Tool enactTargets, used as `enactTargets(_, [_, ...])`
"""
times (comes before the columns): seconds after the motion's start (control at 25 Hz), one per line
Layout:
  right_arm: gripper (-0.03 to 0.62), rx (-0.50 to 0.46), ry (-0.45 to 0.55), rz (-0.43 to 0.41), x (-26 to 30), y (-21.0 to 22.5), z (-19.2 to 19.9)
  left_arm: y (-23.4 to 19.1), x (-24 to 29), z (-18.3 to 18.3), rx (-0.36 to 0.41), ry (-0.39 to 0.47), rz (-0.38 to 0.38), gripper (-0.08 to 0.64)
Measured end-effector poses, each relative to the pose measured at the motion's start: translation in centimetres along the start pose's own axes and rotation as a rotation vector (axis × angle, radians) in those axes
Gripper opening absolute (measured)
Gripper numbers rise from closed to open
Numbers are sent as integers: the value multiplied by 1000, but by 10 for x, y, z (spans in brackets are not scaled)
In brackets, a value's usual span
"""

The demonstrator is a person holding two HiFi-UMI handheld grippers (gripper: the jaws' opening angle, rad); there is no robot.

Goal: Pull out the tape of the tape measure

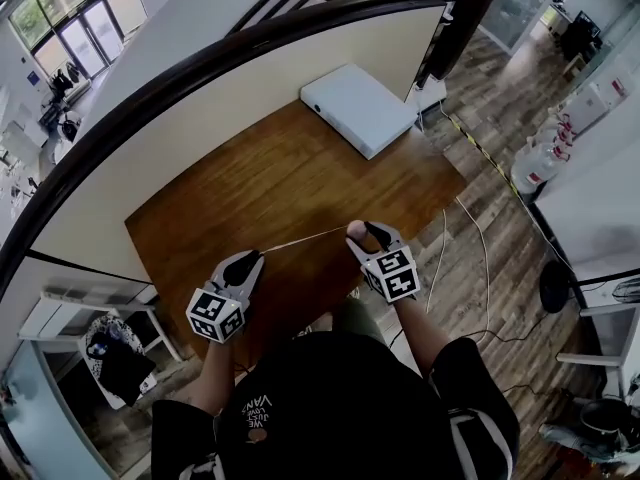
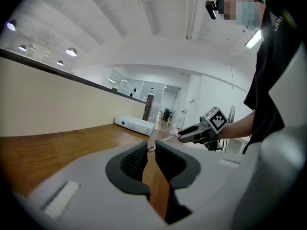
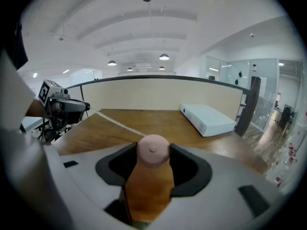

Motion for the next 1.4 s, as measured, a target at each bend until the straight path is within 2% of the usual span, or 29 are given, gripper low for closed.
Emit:
enactTargets(0.4, [219, -153, -36, -199, 52, 28, -43, -15, 38, 1, -105, -44, -225, 58])
enactTargets(0.6, [219, -208, -28, -294, 83, 42, -67, -23, 63, -4, -120, -57, -308, 58])
enactTargets(0.92, [219, -270, -72, -411, 129, 64, -80, -35, 93, 5, -167, -84, -442, 60])
enactTargets(1.24, [219, -317, -138, -462, 175, 82, -87, -57, 124, 16, -169, -127, -582, 60])
enactTargets(1.4, [219, -313, -163, -461, 197, 89, -87, -71, 141, 30, -174, -218, -604, 60])
Point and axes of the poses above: the fingertips, and each gripper's own axes: x forward along the fingers, y to its right, z out of its underside, the point moved 7 cm from there along -x, backward along the fingers, and after that the axes turned 9 degrees about x, right-handed, at the moved point
